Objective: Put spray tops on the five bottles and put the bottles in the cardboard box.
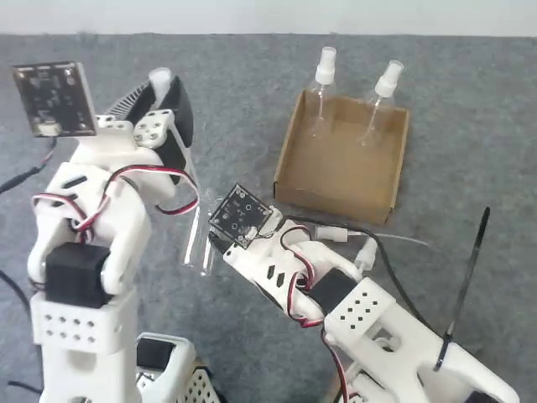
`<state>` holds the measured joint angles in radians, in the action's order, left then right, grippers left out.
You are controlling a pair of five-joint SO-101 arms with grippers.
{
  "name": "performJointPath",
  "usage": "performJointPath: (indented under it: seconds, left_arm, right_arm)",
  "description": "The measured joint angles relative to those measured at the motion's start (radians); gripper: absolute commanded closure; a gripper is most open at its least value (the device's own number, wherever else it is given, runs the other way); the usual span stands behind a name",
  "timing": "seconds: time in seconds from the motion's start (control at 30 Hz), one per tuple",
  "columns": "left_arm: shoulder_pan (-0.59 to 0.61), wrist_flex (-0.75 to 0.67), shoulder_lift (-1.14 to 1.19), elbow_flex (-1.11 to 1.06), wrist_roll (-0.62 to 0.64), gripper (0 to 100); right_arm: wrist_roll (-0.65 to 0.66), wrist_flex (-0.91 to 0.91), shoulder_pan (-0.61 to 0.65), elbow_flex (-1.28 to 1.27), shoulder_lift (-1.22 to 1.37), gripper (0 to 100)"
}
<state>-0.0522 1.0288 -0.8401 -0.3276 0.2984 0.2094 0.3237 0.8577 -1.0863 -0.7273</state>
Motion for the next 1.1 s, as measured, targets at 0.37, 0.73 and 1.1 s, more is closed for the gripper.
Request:
performJointPath:
  seconds: [0.37, 0.73, 1.1]
  left_arm:
    - [-0.043, -0.146, 0.002, -0.204, 0.005, 99]
    - [-0.043, -0.158, 0.002, -0.137, 0.005, 99]
    - [-0.043, -0.158, 0.002, -0.212, 0.005, 99]
  right_arm:
    - [0.000, -0.008, -0.002, 0.000, 0.000, 99.2]
    - [0.000, -0.008, -0.002, 0.000, 0.000, 99.2]
    - [0.000, -0.008, -0.002, 0.000, 0.000, 99.2]
